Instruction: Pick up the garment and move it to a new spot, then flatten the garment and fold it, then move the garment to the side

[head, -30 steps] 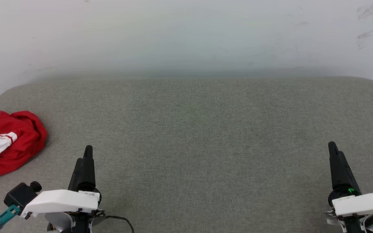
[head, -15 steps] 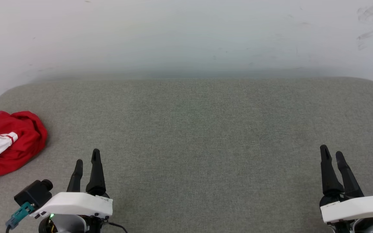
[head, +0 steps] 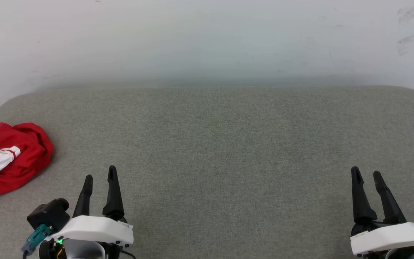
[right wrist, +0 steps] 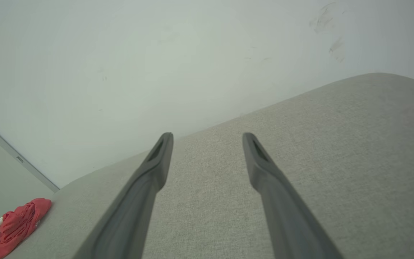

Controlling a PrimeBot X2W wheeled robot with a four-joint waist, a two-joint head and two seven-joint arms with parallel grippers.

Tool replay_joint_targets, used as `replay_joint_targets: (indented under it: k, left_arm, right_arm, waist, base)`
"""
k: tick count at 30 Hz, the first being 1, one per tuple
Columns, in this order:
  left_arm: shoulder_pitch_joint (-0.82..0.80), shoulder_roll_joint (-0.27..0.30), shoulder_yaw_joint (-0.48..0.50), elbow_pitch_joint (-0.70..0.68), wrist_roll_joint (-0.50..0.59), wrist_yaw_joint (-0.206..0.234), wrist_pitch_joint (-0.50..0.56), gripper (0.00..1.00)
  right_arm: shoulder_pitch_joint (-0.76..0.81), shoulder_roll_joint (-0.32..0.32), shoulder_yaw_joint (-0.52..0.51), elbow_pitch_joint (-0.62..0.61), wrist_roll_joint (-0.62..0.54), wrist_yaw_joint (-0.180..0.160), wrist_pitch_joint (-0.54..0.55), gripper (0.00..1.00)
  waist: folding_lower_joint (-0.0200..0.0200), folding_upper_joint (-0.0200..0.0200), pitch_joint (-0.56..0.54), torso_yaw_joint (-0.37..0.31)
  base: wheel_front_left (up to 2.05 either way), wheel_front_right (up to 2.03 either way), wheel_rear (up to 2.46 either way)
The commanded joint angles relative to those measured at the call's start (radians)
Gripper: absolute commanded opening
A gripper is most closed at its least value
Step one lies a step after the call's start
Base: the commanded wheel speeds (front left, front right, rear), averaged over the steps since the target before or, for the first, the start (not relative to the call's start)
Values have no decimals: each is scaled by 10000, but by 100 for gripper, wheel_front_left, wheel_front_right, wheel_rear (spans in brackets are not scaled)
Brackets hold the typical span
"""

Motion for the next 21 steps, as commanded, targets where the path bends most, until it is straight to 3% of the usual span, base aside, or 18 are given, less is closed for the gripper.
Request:
replay_joint_targets:
  k: [1,21]
  left_arm:
    - [55,20,-41,-132,354,43,-110,100]
    - [240,22,-255,-298,2217,109,-575,100]
  right_arm:
    - [48,15,27,-153,-366,-2,-117,100]
    - [245,20,105,-342,-2343,-2,-568,100]
  waist:
    - [0,0,4,-4]
    - [0,0,50,18]
  base:
    - [0,0,0]
    - [0,0,0]
